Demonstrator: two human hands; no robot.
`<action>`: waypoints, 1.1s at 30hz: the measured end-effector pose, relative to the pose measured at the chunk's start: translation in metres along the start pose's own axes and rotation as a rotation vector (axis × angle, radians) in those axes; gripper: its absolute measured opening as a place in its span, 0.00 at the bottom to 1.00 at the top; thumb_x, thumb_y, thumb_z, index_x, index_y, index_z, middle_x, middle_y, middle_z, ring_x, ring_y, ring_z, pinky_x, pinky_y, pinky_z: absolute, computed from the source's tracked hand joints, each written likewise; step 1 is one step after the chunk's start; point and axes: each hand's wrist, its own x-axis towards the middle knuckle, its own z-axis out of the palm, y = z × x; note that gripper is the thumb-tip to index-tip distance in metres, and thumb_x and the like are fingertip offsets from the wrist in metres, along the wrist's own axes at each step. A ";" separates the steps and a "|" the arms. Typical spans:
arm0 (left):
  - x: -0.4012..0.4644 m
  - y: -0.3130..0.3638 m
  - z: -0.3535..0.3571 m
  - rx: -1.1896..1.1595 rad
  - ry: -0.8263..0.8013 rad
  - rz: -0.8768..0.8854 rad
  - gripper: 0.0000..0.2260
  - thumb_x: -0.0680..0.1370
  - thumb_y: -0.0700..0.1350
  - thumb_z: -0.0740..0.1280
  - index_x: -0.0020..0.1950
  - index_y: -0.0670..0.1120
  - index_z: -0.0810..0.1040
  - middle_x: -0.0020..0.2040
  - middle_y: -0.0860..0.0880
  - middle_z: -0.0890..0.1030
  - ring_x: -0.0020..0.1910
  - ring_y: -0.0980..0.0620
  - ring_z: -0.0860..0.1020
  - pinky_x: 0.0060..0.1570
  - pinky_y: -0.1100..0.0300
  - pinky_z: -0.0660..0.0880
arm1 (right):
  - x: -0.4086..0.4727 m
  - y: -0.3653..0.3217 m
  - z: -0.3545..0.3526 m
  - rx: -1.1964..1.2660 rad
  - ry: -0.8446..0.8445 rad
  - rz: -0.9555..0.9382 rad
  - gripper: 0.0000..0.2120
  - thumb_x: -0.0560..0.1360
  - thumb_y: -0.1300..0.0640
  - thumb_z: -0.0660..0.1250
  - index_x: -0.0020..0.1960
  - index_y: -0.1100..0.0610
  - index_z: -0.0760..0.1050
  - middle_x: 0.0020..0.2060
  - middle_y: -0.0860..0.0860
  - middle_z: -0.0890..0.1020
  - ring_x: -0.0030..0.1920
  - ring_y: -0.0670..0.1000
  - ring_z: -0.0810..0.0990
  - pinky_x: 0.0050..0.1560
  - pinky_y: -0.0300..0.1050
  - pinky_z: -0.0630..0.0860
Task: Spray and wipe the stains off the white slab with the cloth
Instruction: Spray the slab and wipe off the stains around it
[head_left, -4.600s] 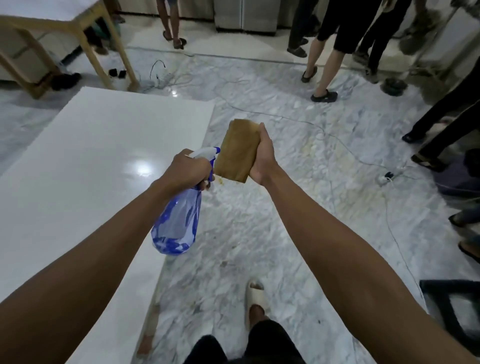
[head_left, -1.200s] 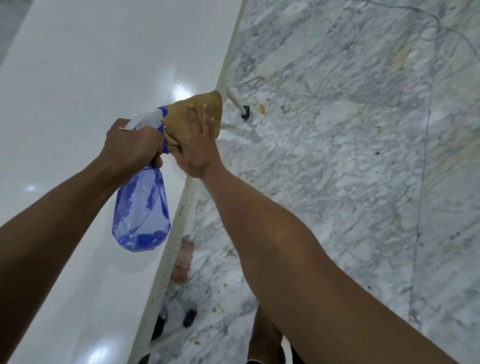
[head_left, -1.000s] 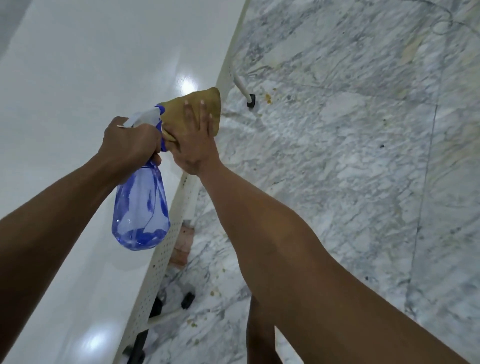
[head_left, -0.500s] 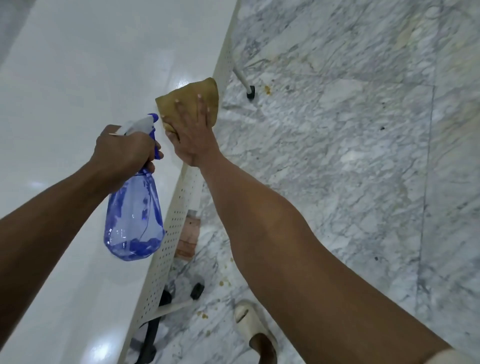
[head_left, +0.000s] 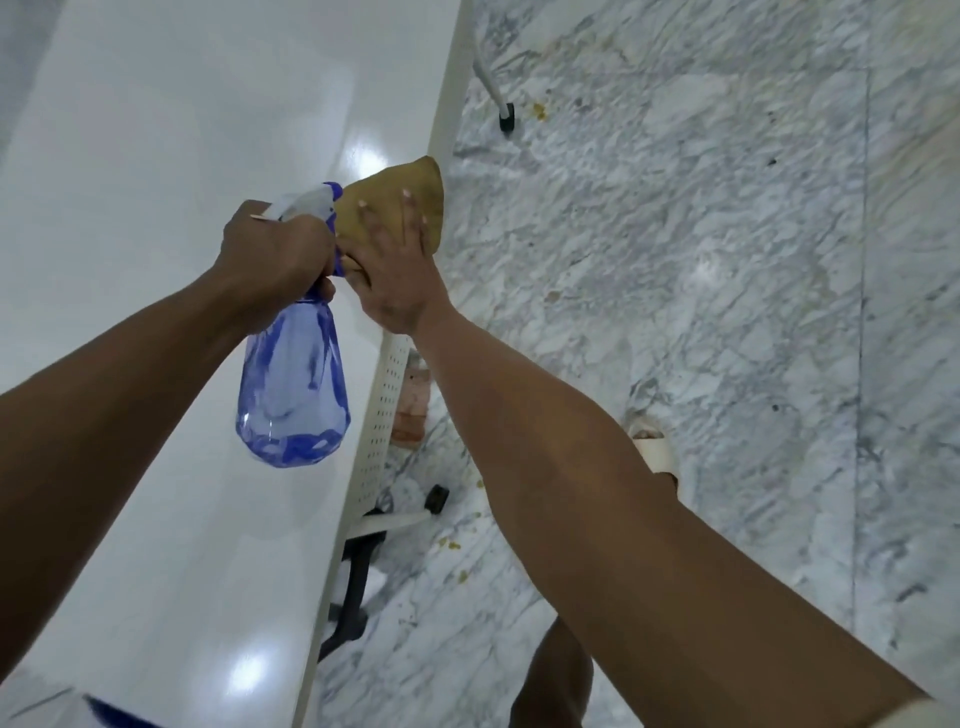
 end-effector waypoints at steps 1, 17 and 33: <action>-0.005 -0.010 -0.004 -0.003 -0.001 -0.006 0.17 0.70 0.35 0.60 0.56 0.33 0.79 0.52 0.31 0.82 0.29 0.46 0.76 0.36 0.54 0.79 | -0.008 -0.006 0.003 -0.002 -0.003 0.006 0.23 0.84 0.43 0.49 0.79 0.42 0.58 0.81 0.52 0.51 0.78 0.70 0.38 0.76 0.66 0.39; -0.120 -0.144 -0.024 -0.044 0.009 -0.099 0.12 0.72 0.33 0.60 0.50 0.37 0.80 0.44 0.40 0.84 0.27 0.48 0.76 0.28 0.61 0.77 | -0.140 -0.097 0.058 -0.004 0.021 -0.018 0.24 0.84 0.44 0.49 0.80 0.42 0.56 0.82 0.51 0.50 0.78 0.69 0.36 0.77 0.65 0.40; -0.254 -0.282 -0.068 -0.163 0.042 -0.197 0.10 0.76 0.36 0.61 0.54 0.37 0.77 0.43 0.41 0.83 0.19 0.54 0.75 0.21 0.67 0.74 | -0.292 -0.201 0.121 0.020 0.108 -0.037 0.24 0.83 0.44 0.53 0.78 0.43 0.63 0.81 0.53 0.52 0.78 0.70 0.39 0.76 0.66 0.37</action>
